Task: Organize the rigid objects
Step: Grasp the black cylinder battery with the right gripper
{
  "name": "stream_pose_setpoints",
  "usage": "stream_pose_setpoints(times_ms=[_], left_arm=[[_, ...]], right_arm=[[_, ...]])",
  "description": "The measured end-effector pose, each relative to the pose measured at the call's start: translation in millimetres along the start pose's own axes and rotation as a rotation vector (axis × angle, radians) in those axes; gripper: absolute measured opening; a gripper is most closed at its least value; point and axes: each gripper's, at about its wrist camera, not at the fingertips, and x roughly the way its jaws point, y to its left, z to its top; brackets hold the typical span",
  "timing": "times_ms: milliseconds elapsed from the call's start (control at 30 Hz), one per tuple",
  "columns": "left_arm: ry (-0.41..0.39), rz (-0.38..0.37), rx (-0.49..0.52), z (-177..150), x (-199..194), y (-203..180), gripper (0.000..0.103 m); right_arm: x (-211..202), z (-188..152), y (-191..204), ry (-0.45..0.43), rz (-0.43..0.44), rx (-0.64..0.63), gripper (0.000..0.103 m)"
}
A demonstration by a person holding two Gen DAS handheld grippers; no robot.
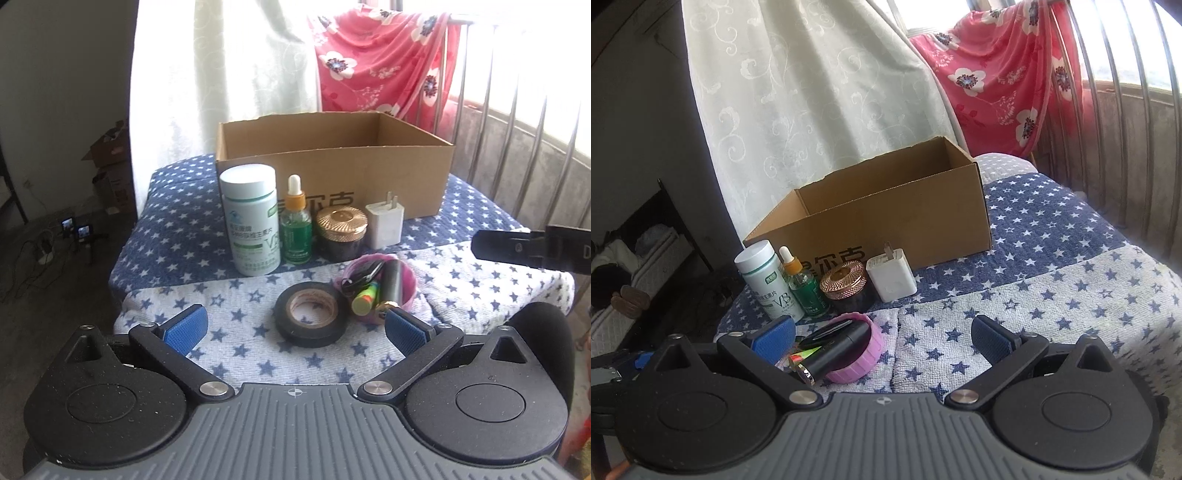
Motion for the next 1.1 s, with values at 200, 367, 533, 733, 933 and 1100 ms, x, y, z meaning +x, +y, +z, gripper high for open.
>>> stream_pose_setpoints(times_ms=[200, 367, 533, 733, 933, 1100], left_arm=[[0.004, -0.140, 0.067, 1, 11, -19, 0.092], [0.018, -0.205, 0.130, -1, 20, -34, 0.070], [0.021, -0.228, 0.139, 1, 27, -37, 0.055], [0.032, -0.257, 0.151, 2, 34, -37, 0.043], [0.050, -0.276, 0.151, 3, 42, -36, 0.032], [0.094, -0.254, 0.159, 6, 52, -38, 0.029]], right_arm=[[31, 9, -10, 0.117, 0.146, 0.122, 0.081], [62, 8, -7, 0.240, 0.224, 0.179, 0.069], [82, 7, -6, 0.319, 0.241, 0.207, 0.055], [97, 10, -6, 0.382, 0.214, 0.233, 0.038], [107, 13, -4, 0.424, 0.172, 0.220, 0.032], [114, 17, 2, 0.453, 0.159, 0.194, 0.033]])
